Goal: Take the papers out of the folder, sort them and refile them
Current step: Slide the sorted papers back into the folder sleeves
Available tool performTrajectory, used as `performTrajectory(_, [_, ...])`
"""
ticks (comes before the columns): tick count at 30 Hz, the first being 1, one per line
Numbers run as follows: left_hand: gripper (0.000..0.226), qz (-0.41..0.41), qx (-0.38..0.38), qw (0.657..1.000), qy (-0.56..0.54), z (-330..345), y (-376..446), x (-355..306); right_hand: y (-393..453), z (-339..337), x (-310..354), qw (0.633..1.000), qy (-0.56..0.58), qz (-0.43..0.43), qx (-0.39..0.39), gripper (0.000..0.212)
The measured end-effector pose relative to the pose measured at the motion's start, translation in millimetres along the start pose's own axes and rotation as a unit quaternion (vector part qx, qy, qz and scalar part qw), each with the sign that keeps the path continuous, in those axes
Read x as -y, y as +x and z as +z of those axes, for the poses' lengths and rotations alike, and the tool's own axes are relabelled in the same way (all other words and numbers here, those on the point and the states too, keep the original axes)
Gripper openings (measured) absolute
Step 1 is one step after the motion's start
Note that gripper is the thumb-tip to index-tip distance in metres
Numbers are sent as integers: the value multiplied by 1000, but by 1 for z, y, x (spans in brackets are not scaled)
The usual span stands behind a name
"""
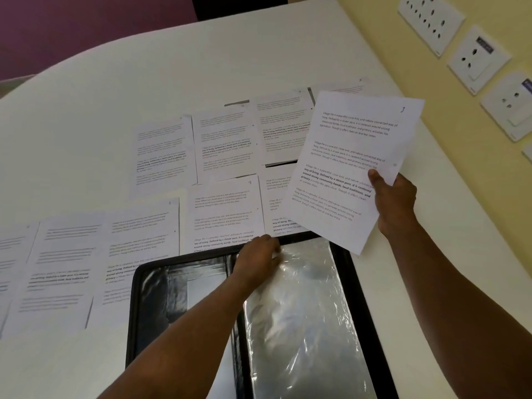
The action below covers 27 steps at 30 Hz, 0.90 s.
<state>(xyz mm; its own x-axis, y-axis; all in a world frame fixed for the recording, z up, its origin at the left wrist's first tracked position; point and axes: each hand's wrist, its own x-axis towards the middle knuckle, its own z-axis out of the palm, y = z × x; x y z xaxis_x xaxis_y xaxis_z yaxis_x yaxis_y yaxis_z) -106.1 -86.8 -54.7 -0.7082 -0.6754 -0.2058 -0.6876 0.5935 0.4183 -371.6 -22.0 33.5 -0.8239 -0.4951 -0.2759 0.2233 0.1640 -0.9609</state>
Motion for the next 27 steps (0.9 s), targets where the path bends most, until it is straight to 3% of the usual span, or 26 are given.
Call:
performTrajectory(10, [5,74,-88,992,59,-2,-10,-5,3,9,-5,999,19,11,24,17])
performTrajectory(19, [9,-16,42,997,-65,-5,-17,-10,7,57,-11,975,156,107,119,21])
performTrajectory(27, [15,-28,31,986,-164,-11,-10,-10,9,87,-31,943,215,181,177,38])
